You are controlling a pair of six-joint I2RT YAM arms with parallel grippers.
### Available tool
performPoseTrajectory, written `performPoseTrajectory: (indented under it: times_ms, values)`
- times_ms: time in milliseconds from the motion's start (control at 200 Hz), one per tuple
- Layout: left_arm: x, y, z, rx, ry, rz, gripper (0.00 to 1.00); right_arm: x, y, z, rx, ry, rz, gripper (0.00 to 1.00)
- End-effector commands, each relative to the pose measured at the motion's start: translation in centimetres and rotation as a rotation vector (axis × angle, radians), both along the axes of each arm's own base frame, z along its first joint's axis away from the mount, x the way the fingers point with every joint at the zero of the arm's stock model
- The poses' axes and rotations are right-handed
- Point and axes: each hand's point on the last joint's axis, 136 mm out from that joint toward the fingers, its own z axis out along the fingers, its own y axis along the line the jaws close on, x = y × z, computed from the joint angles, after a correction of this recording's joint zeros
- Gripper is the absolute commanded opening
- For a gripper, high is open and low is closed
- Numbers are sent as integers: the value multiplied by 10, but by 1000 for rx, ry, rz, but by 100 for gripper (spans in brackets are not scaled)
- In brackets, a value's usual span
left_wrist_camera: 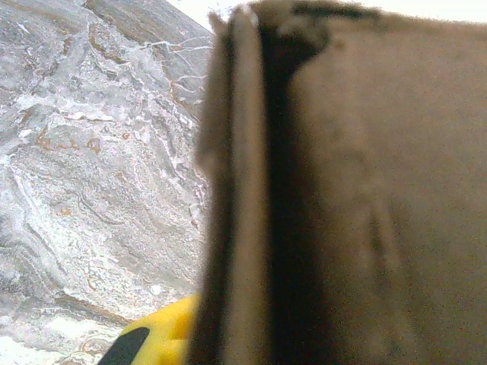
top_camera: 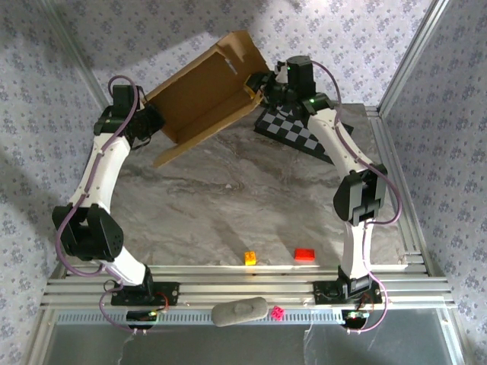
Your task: Fold the paper box
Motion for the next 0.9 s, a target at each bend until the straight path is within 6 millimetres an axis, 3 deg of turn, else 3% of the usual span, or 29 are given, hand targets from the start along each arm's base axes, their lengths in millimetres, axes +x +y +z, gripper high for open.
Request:
performPoseTrajectory:
  times_ms: [0,220,315,495,700,785,895]
  values:
    - [0,-6,49,-42,-143,-17,0,-7,7,-17,-64,30,36,35]
    - [1,-3,53,-42,-156,-7,0,-14,0,-23,-140,18,48,23]
    - [1,-3,55,-42,-159,-7,0,-17,-1,-22,-160,6,54,23]
    - [0,-1,53,-30,-153,-10,0,-24,-14,-12,-261,-57,55,50]
    - [-4,4,48,26,-124,-29,0,-53,-61,38,-392,-300,72,59]
    - [-5,7,47,46,-120,-38,0,-64,-85,66,-354,-405,68,59]
    - [-4,7,48,74,-118,-63,0,-68,-117,87,-349,-480,12,55]
